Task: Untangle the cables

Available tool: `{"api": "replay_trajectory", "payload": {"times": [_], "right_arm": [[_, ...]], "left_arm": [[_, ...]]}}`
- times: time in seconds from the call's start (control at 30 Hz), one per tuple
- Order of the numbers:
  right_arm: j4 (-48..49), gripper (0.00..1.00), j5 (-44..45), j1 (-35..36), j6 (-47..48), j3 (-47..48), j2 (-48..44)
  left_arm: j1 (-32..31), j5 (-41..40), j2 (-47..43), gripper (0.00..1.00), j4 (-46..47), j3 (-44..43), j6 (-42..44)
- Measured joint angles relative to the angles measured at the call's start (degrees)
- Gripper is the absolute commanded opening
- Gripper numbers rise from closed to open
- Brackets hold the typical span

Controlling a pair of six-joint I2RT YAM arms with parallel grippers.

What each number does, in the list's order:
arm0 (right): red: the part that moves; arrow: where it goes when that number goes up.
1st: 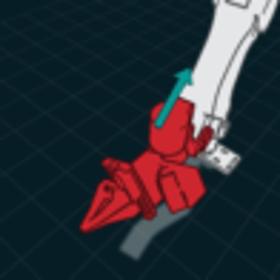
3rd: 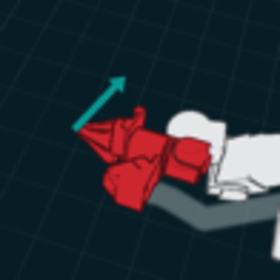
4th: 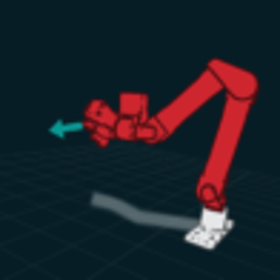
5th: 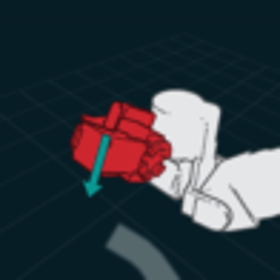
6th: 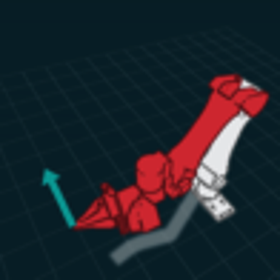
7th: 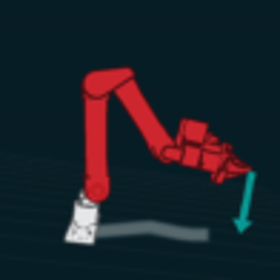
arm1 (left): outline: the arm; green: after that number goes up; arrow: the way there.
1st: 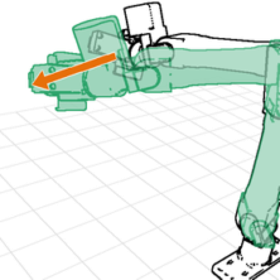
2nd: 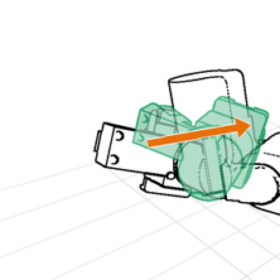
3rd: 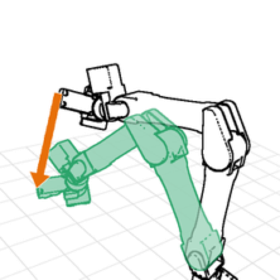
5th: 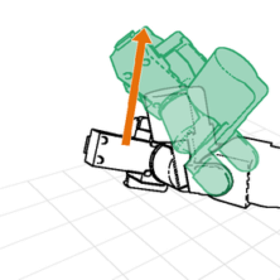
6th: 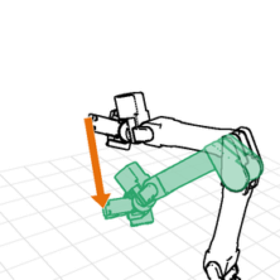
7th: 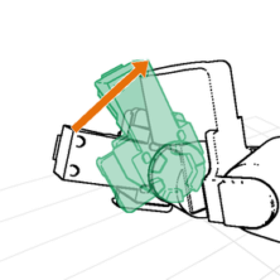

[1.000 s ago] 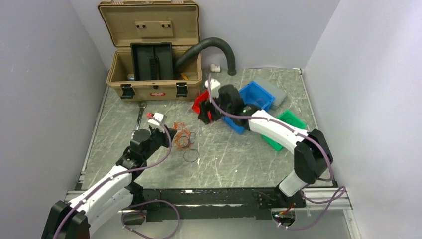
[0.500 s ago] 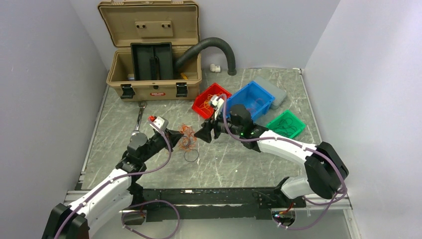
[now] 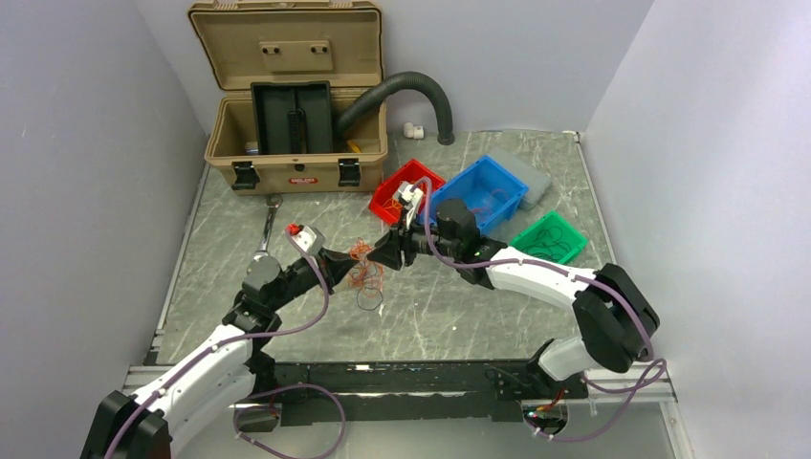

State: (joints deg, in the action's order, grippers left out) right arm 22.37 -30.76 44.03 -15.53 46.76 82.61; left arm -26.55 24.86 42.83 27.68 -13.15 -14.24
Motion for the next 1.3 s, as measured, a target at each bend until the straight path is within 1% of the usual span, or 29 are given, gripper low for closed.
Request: {"api": "replay_trajectory", "payload": {"times": [0.03, 0.07, 0.13, 0.17, 0.2, 0.23, 0.3, 0.37, 0.47, 0.57, 0.67, 0.73, 0.83, 0.93, 1.07, 1.13, 1.27, 1.3], "right_arm": [[-0.02, 0.31, -0.11, 0.15, -0.11, 0.24, 0.39], [-0.04, 0.22, -0.2, 0.37, -0.09, 0.52, 0.7], [-0.07, 0.06, -0.31, 0.72, -0.15, 0.9, 0.96], [-0.07, 0.0, -0.24, 0.9, -0.35, 0.96, 0.96], [-0.11, 0.0, 0.09, 1.01, -0.44, 1.03, 0.92], [-0.55, 0.0, 0.83, 1.11, -0.57, 1.2, 0.85], [-2.86, 0.0, 3.69, 1.29, -0.79, 1.73, 0.39], [-6.49, 0.0, 7.74, 1.31, -0.98, 2.86, -0.72], [-10.69, 0.0, 12.2, 1.25, -0.98, 4.94, -3.08], [-14.16, 0.0, 14.78, 1.05, -0.98, 7.93, -5.42], [-15.93, 0.0, 15.96, 1.07, -1.11, 10.16, -6.73], [-16.63, 0.0, 16.46, 1.07, -1.27, 10.6, -7.34], [-17.88, 0.0, 16.63, 1.07, -1.6, 10.71, -7.67], [-19.37, 0.0, 16.24, 1.07, -1.79, 10.71, -7.67], [-19.89, 0.0, 15.1, 1.07, -2.12, 10.73, -7.67], [-19.91, 0.0, 14.91, 1.07, -2.34, 10.75, -7.67], [-20.22, 0.0, 14.71, 1.07, -2.47, 10.75, -7.67], [-20.44, 0.0, 14.91, 1.07, -2.45, 10.75, -7.67]], "left_arm": [[0.0, 0.09, -0.22, 0.04, 0.15, 0.07, 0.0], [0.0, 0.2, -0.35, 0.09, 0.26, 0.09, 0.0], [0.0, 0.24, -0.37, 0.26, 0.42, 0.09, -0.02], [0.0, 0.22, -0.37, 0.38, 0.37, 0.09, 0.17], [0.0, 0.22, -0.35, 0.48, 0.35, 0.09, 0.02], [0.0, 0.2, -0.35, 0.55, 0.35, 0.09, 0.09], [0.0, -0.02, -0.33, 0.63, 0.33, 0.09, 0.39], [0.0, -0.37, -0.28, 0.68, 0.28, 0.09, 0.09], [0.0, -0.72, -0.31, 0.69, 0.28, 0.09, 0.0], [0.0, -0.81, -0.37, 0.68, 0.28, 0.09, 0.0], [0.0, -0.72, -0.35, 0.61, 0.28, 0.09, 0.02], [0.0, -0.68, -0.11, 0.6, 0.33, 0.09, 0.0], [0.0, -0.24, 1.97, 0.59, 0.37, 0.07, 0.07], [0.0, -0.04, 4.92, 0.53, 0.28, -0.02, 0.07], [-0.02, 0.52, 7.26, 0.36, 0.13, -0.42, -0.02], [-0.07, 0.98, 8.22, 0.25, 0.11, -1.09, -0.02], [-0.09, 2.19, 10.01, 0.1, 0.2, -2.34, 0.0], [-0.2, 2.45, 10.49, 0.04, 0.24, -2.62, 0.0]]}}
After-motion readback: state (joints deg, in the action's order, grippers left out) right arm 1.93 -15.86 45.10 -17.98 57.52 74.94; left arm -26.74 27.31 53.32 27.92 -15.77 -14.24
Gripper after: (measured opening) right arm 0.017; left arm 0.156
